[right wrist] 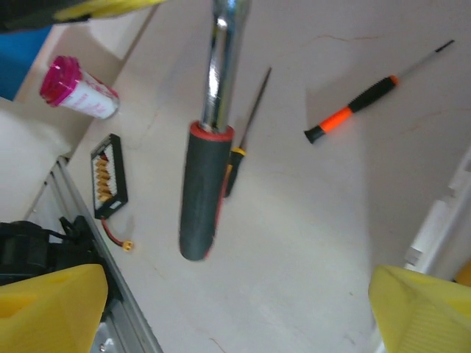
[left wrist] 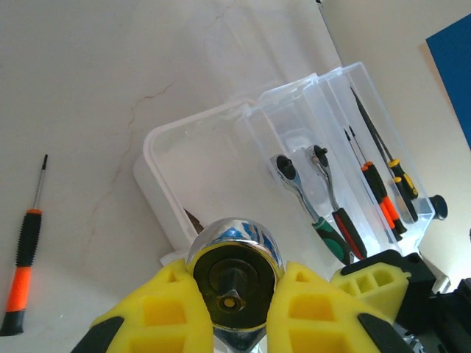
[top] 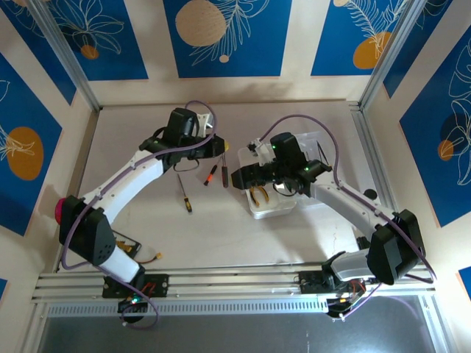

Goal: Pack the tool kit

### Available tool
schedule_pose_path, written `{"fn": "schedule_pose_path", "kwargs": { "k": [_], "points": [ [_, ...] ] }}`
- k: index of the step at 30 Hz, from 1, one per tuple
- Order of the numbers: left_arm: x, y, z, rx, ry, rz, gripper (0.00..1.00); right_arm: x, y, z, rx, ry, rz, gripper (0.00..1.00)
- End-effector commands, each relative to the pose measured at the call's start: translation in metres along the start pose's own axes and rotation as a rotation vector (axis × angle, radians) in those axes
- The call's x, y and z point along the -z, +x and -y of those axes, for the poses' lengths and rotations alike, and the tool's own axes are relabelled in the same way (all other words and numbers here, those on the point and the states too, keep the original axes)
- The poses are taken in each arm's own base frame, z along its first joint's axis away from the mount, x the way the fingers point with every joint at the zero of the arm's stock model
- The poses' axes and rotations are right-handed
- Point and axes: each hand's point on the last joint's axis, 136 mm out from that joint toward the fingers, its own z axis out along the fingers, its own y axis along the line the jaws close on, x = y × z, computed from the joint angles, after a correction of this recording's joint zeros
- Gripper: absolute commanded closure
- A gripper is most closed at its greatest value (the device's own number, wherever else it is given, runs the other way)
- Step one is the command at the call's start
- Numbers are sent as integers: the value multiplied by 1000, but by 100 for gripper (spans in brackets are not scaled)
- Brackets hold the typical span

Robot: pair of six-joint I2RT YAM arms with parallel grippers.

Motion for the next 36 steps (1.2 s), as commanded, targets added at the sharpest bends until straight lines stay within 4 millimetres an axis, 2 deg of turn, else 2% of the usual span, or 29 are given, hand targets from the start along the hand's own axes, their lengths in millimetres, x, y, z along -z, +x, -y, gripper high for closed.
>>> {"fn": "schedule_pose_path", "kwargs": {
  "k": [1, 6, 11, 16, 19, 20, 22, 24, 25, 29, 30, 33, 36],
  "points": [
    [2, -17, 27, -7, 104, 47, 100, -10, -10, -12, -1, -67, 33, 12],
    [3, -18, 31, 1, 129, 57, 100, -27, -18, -4, -28, -43, 46, 25],
    [3, -17, 33, 3, 141, 58, 100, -35, -30, -10, -24, -61, 76, 38],
    [-1, -14, 33, 13, 155, 55, 100, -43, -36, -19, -18, -79, 88, 70],
    [-4, -11, 33, 9, 171, 45, 100, -46, -36, -19, -22, -72, 90, 99],
    [-6, -9, 32, 3, 170, 35, 100, -45, -36, -19, -25, -67, 88, 100],
    [-8, -6, 27, -6, 150, 24, 82, -42, -33, -17, -23, -47, 67, 100],
    [-4, -6, 17, -27, 96, 25, 51, -33, -28, -8, -20, 10, 33, 100],
    [0, -7, 10, -40, 58, 30, 40, -28, -25, -5, -20, 30, 12, 100],
    [24, -14, -34, -78, -153, 48, 4, 11, 2, 28, -68, 164, -134, 100],
    [28, -13, -48, -75, -199, 35, 0, 23, 8, 38, -88, 204, -162, 100],
    [35, -2, -87, -44, -315, -6, 0, 55, 31, 59, -157, 285, -256, 100],
    [37, 12, -110, -5, -360, -29, 0, 78, 55, 77, -199, 395, -341, 100]
  ]
}}
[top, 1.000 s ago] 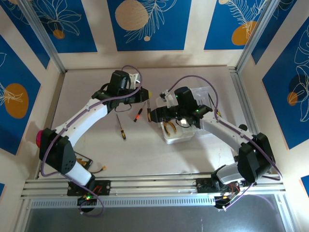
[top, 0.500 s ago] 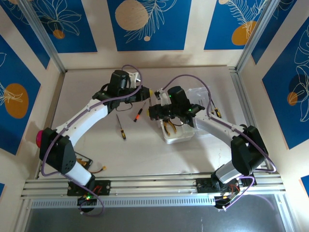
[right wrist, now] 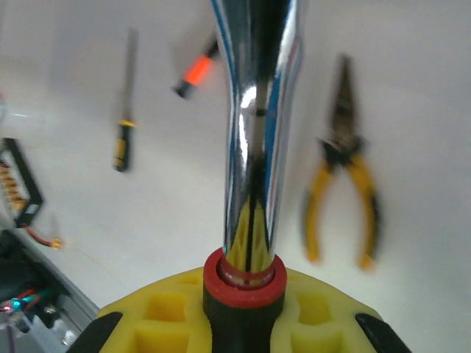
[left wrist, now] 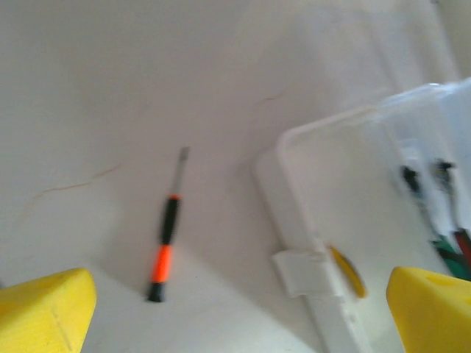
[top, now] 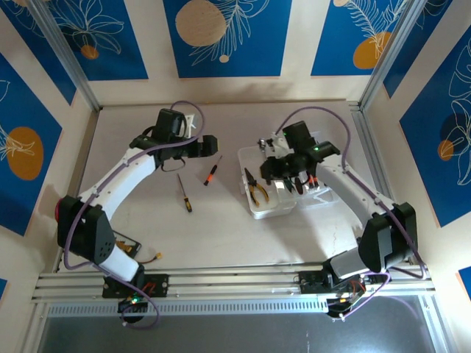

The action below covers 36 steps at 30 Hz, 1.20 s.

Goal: Pack the tool kit

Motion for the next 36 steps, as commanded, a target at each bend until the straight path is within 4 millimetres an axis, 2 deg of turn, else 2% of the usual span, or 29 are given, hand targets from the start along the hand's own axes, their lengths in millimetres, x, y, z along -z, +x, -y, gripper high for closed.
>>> {"fn": "schedule_pose_path", "kwargs": {
  "k": [1, 5, 11, 25, 36],
  "points": [
    [8, 20, -31, -4, -101, -42, 0, 26, 45, 21, 4, 125, -161, 100],
    [1, 34, -38, 17, -104, -76, 0, 30, 57, 40, -5, 220, -222, 100],
    [-7, 41, -36, 40, -74, -97, 0, 22, 61, 55, 22, 294, -311, 100],
    [-17, 54, -38, 67, -49, -121, 0, -3, 51, 55, 42, 221, -381, 100],
    [-18, 58, -41, 64, -58, -128, 0, -8, 49, 67, 3, 222, -396, 100]
  ]
}}
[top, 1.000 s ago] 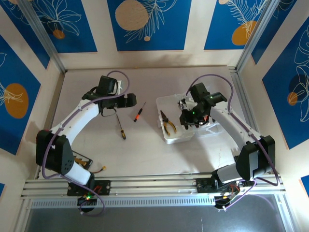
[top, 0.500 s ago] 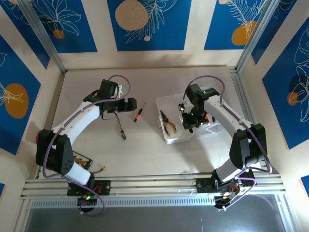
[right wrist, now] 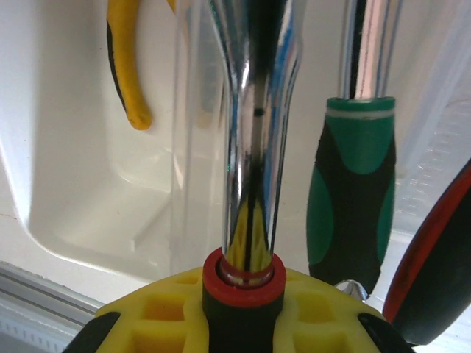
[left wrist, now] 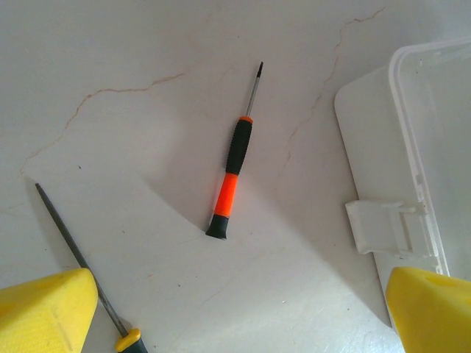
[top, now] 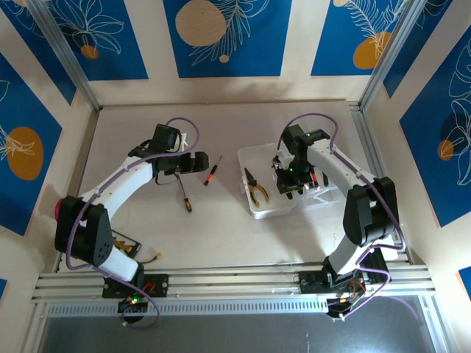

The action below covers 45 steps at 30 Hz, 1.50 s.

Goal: Pack the tool kit

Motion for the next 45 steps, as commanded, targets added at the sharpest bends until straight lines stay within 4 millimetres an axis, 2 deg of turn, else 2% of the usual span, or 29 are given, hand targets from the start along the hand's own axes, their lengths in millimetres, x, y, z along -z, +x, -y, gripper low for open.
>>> {"fn": "schedule_pose_path", "kwargs": {
  "k": [1, 10, 16, 38, 40, 42, 45],
  "points": [
    [-2, 1, 1, 0, 13, -1, 0, 6, -5, -8, 19, -53, 20, 100],
    [-2, 1, 1, 2, 8, 0, 0, -5, -2, -10, 23, -97, -7, 100],
    [-1, 1, 0, 6, 5, -2, 0, -11, -1, -3, 0, -70, -34, 100],
    [1, 2, -1, 7, -1, -4, 0, -14, -9, 24, -92, 33, -29, 100],
    [1, 2, -1, 7, 0, -5, 0, -10, -14, 21, -92, 33, 1, 94],
    [1, 2, -1, 7, 0, -6, 0, -7, -18, 17, -85, 31, 23, 84],
    [1, 3, -1, 7, 0, -8, 0, -1, -25, 10, -68, 22, 59, 79]
  ]
}}
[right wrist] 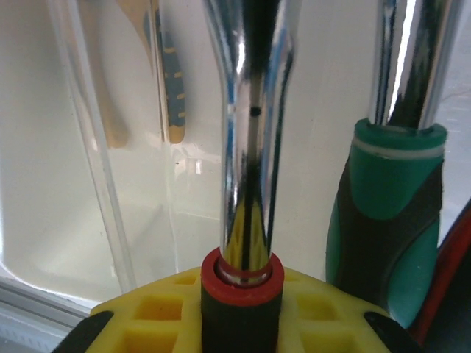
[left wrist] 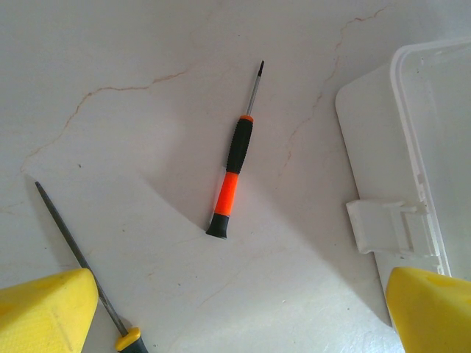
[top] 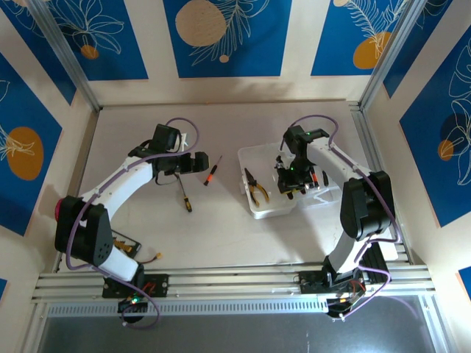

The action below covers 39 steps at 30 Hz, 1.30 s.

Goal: Pack the tool kit

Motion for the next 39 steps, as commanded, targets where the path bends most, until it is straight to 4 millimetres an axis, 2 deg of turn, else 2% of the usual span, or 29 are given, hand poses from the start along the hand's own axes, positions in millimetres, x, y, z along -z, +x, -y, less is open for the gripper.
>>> {"fn": "schedule_pose_path", "kwargs": {
  "k": [1, 5, 9, 17, 22, 24, 28, 30, 34, 39],
  "points": [
    [1, 2, -1, 4, 2, -6, 0, 14, -20, -6, 17, 17, 100, 77],
    [0, 5, -1, 6, 4, -12, 0, 20, -25, -12, 36, 22, 126, 68],
    [-1, 7, -1, 5, 8, -18, 0, 24, -27, -17, 57, 39, 138, 51],
    [-6, 13, -7, -4, -14, -40, 0, 42, -27, -24, 83, 61, 174, 35],
    [-13, 21, -24, -37, -100, -73, 0, 56, -23, -34, 114, 56, 210, 14],
    [-18, 24, -32, -77, -163, -89, 0, 59, -22, -41, 145, 45, 221, 2],
    [-37, 32, -36, -198, -250, -125, 0, 61, -20, -55, 186, 2, 245, 1],
    [-51, 32, -29, -258, -259, -134, 0, 61, -21, -58, 192, -14, 256, 1],
    [-71, 20, -10, -334, -247, -116, 1, 59, -19, -58, 194, -13, 257, 1],
    [-98, 4, -2, -376, -263, -118, 22, 55, -14, -55, 190, -3, 247, 1]
  ]
}}
